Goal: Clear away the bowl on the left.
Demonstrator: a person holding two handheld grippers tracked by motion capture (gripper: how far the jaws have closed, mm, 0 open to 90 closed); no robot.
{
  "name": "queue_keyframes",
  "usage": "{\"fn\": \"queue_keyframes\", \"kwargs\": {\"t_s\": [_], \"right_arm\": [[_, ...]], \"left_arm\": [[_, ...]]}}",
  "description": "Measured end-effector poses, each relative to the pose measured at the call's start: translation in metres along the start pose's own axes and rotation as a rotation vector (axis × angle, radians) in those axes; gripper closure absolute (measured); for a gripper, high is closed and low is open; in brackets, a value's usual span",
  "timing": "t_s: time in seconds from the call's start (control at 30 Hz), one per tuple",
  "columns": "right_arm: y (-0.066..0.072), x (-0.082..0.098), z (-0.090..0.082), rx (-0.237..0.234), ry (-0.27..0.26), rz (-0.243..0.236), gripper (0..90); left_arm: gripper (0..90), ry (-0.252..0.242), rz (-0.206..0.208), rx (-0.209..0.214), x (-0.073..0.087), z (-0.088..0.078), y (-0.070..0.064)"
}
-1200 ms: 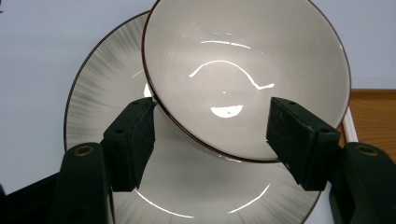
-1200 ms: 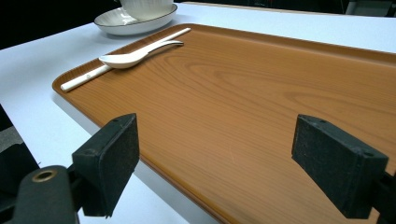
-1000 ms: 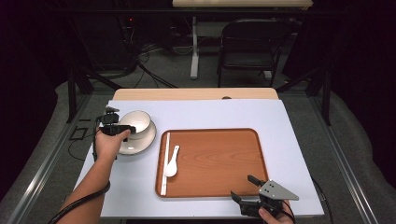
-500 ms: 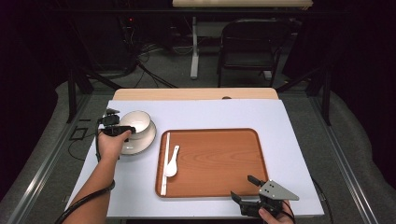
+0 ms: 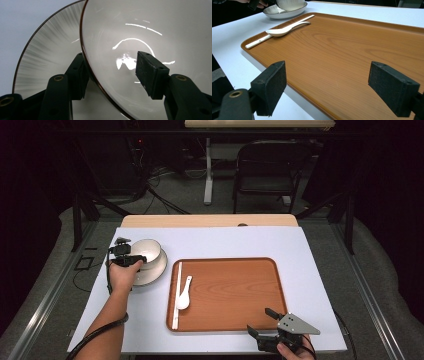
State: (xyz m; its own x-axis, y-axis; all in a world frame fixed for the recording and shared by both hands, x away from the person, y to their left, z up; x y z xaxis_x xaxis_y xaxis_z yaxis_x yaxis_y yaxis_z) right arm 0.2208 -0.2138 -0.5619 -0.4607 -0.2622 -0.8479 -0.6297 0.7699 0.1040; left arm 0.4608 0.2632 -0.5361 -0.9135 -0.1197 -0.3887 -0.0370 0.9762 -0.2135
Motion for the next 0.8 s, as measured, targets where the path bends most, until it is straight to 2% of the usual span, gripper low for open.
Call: {"fn": "queue_keyframes", "kwargs": {"t_s": [0.27, 0.3, 0.33, 0.37, 0.4, 0.5, 0.63, 0.8], "right_arm": [[0.0000, 0.0001, -0.0001, -0.001, 0.000, 0.002, 14.4], [0.0000, 0.0001, -0.0001, -0.001, 0.000, 0.002, 14.4], [0.0000, 0.0001, -0.0001, -0.001, 0.000, 0.002, 14.4], [0.0004, 0.0001, 0.0000, -0.004, 0.000, 0.003, 14.4], [0.0002, 0.0001, 0.0000, -0.003, 0.000, 0.003, 14.4], [0.0000, 0.0001, 0.0001, -0.003, 0.000, 0.004, 14.4], [-0.0001, 0.0001, 0.0002, -0.004, 0.000, 0.004, 14.4], [-0.0001, 0.0001, 0.0002, -0.004, 0.000, 0.004, 14.4]], "left_arm": [[45.9, 0.001, -0.006, 0.001, -0.0002, 0.0000, 0.0002], [45.9, -0.002, -0.072, 0.036, 0.0002, 0.0005, 0.0022], [50.6, -0.002, -0.072, 0.036, 0.0002, 0.0005, 0.0022], [50.6, -0.002, -0.072, 0.036, 0.0002, 0.0005, 0.0022], [54.4, -0.012, -0.093, 0.045, -0.0002, 0.0003, 0.0040], [57.4, -0.016, -0.096, 0.054, -0.0005, 0.0002, 0.0053], [60.9, -0.037, -0.128, 0.068, -0.0003, 0.0005, 0.0075], [68.3, -0.038, -0.163, 0.060, -0.0011, -0.0004, 0.0082]]}}
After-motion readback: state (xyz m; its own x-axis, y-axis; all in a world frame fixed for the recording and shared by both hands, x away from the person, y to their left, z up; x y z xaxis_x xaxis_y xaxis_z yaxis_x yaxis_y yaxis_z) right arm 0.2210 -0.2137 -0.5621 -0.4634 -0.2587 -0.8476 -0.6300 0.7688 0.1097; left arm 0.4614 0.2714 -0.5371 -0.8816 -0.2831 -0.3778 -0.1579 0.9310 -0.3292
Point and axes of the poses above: each handheld gripper's, and its own axes: z roughly forward along the jaws, x roughly out of its underside, y roughly to its left, the point moved 1 cm from there along z, roughly forward along the jaws, and after that the axes turned 11 degrees about y, right-handed, at the moved point
